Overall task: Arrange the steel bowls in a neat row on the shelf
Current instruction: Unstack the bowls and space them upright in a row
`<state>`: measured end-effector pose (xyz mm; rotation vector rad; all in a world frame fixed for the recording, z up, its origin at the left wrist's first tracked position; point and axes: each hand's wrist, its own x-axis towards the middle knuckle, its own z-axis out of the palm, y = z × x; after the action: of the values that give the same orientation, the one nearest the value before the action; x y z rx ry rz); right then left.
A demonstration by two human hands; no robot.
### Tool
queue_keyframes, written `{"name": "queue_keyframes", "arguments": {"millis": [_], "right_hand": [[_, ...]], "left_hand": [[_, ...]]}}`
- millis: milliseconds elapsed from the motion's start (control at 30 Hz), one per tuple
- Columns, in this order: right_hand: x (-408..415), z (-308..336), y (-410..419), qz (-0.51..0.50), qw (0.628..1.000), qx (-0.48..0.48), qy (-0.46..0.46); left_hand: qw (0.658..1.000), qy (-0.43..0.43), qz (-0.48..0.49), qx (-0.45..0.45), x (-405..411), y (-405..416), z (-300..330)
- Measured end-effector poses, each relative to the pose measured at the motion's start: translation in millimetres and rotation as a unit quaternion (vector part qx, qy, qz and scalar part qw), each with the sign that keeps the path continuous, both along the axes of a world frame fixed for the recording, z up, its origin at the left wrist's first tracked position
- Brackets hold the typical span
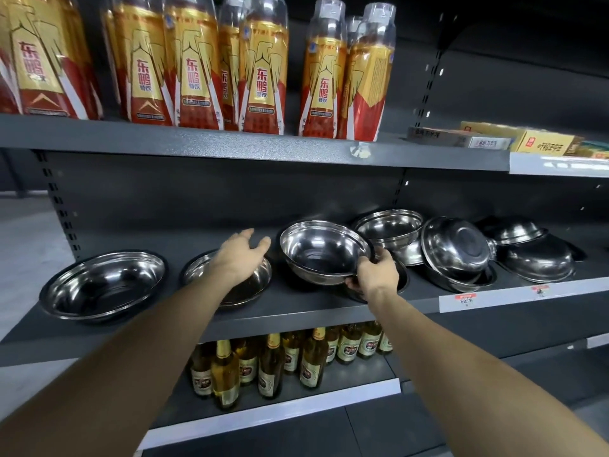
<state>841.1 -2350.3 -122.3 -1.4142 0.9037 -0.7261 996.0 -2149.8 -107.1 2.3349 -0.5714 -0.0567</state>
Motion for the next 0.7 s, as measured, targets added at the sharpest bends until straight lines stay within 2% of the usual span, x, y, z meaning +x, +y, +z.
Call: {"name": "queue_keyframes", "arguments": {"millis": [133,267,433,700], "right_hand": [[8,0,1,-0.006,1.0,0.013,-0.007],[31,-1,16,0.013,0.999,0.038,-0.021],[70,-7,54,0.072,0.996,0.041,-0.021],[106,-29,112,0.16,0.985,0.048,0.036]], "left_hand": [[0.975,-0.134,0.015,0.175,16,34,6],[0.953,-0.152,0.051,0.256,26,65,9],[0.943,-0.157,0.081,0.281,31,99,9],[0.956,-0.126,0.106,0.244,32,141,0]]}}
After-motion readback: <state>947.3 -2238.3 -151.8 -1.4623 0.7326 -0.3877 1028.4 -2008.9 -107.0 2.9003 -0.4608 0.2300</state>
